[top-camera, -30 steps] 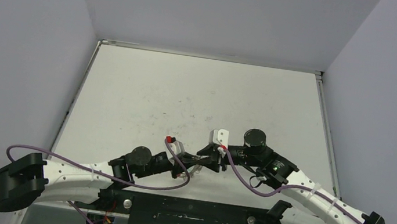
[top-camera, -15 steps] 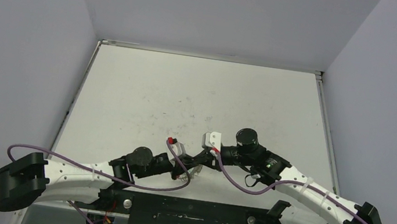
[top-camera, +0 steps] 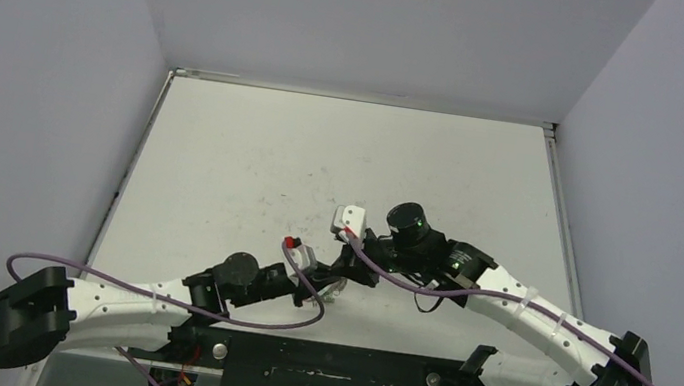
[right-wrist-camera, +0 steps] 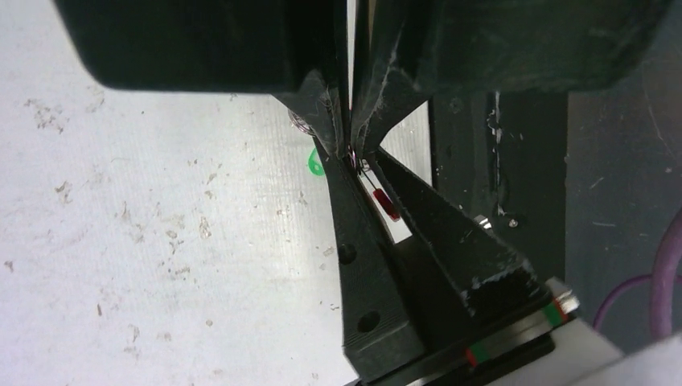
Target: Put the keys on the keyring
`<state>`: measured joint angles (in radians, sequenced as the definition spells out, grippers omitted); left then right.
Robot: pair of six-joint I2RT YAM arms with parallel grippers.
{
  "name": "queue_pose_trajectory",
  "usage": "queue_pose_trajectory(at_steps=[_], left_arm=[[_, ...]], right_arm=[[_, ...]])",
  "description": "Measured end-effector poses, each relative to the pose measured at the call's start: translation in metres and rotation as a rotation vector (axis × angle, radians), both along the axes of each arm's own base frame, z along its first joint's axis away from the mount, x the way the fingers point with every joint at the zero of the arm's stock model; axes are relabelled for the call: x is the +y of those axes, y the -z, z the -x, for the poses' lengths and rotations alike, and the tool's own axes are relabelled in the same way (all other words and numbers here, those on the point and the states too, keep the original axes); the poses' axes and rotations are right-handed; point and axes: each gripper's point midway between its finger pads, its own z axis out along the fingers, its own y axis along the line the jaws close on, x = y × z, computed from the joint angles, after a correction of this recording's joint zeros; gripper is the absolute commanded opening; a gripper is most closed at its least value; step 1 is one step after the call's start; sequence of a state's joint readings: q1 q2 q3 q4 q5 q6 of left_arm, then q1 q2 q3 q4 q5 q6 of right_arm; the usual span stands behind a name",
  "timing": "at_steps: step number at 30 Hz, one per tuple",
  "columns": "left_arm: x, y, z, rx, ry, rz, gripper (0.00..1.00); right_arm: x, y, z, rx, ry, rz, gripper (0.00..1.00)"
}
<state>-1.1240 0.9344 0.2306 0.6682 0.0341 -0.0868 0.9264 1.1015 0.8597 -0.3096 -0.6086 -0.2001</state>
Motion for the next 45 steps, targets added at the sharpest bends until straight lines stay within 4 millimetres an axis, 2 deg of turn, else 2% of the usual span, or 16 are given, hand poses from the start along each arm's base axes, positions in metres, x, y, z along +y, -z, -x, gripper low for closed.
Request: queue_pose_trajectory(at_steps=[7, 17, 21, 26, 27, 30, 35, 40, 45], left_arm=[[0.007, 0.011, -0.008, -0.02, -0.042, -0.092, 0.0], [0.012, 0.001, -0.016, -0.104, -0.063, -0.151, 0.0], [0.014, 0.001, -0.019, -0.135, -0.071, -0.178, 0.01], [0.015, 0.0, -0.021, -0.166, -0.068, -0.2, 0.03], [0.015, -0.001, -0.021, -0.17, -0.067, -0.2, 0.08], [0.016, -0.004, -0.021, -0.18, -0.068, -0.197, 0.36], [0.022, 0.004, -0.019, -0.151, -0.077, -0.223, 0.69], [0.028, -0.005, -0.019, -0.105, -0.117, -0.159, 0.87], [0.034, -0.01, -0.02, -0.047, -0.168, -0.097, 0.95]], right_arm=[[0.002, 0.01, -0.008, 0.121, 0.112, 0.14, 0.0], [-0.002, -0.001, -0.019, 0.192, 0.262, 0.148, 0.0], [-0.009, 0.0, -0.027, 0.24, 0.334, 0.15, 0.0], [-0.008, -0.001, -0.027, 0.288, 0.362, 0.135, 0.0], [-0.008, -0.002, -0.027, 0.295, 0.365, 0.133, 0.0], [-0.008, -0.002, -0.029, 0.31, 0.375, 0.12, 0.0], [-0.028, 0.009, -0.063, 0.336, 0.504, 0.089, 0.0], [-0.053, 0.029, -0.089, 0.385, 0.632, 0.086, 0.0], [-0.062, 0.045, -0.115, 0.405, 0.72, 0.083, 0.0]])
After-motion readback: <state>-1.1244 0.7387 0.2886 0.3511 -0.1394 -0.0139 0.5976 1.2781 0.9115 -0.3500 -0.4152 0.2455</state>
